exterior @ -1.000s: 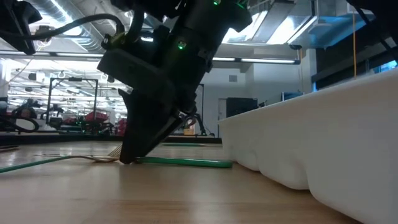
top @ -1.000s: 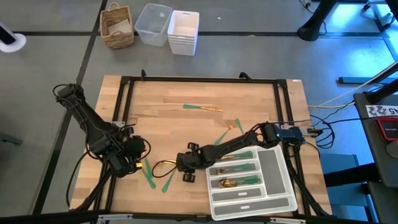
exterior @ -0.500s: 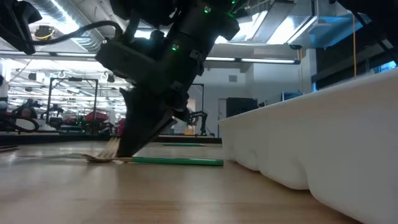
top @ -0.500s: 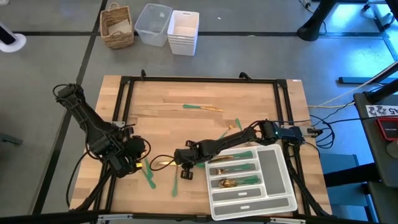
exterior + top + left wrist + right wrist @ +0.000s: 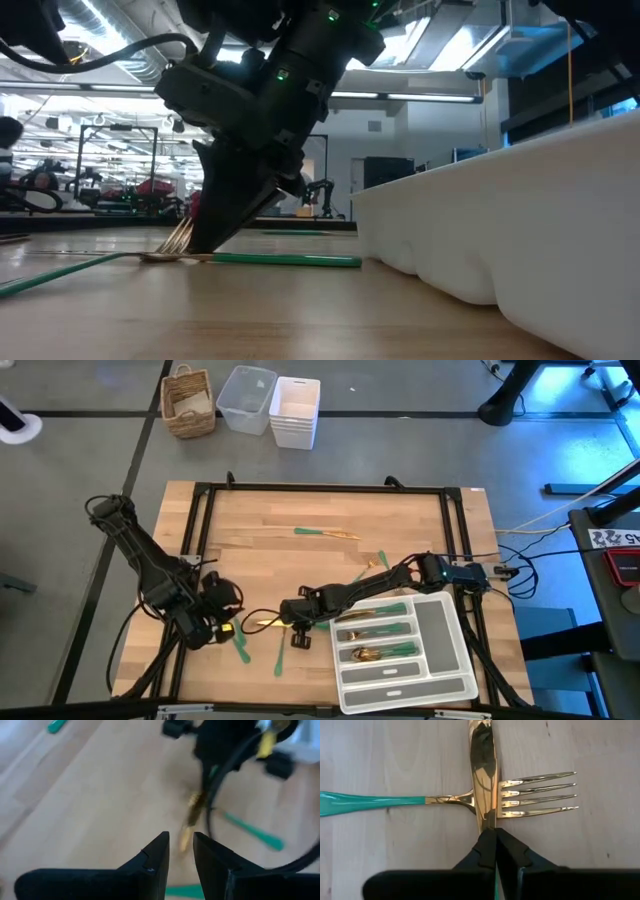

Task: Sort silverware
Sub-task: Put the bottom right green table knife into the silverware tray

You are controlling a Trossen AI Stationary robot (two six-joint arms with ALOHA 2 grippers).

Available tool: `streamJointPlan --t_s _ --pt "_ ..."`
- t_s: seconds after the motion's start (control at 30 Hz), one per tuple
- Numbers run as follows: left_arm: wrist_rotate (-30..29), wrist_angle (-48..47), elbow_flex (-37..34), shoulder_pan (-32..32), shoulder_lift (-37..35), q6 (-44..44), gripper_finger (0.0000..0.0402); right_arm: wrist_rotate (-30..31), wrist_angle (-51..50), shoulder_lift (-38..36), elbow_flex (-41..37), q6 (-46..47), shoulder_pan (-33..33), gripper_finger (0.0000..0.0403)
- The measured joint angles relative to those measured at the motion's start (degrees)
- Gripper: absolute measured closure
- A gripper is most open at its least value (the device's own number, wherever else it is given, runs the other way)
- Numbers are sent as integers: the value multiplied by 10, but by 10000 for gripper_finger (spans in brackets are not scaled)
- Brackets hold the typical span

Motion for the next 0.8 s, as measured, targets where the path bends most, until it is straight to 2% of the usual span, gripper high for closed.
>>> streamJointPlan --t_s 0.2,0.43,0.63,0.8 --pt "-3 41 0 0 39 44 320 -2 -19 4 40 -13 1 400" --pt "-2 41 0 0 82 53 320 10 -100 7 96 -25 2 397" --pt "-2 47 0 0 102 51 320 28 -115 7 102 -25 2 398" --pt "-2 100 0 1 125 53 320 28 -118 6 103 -25 2 398"
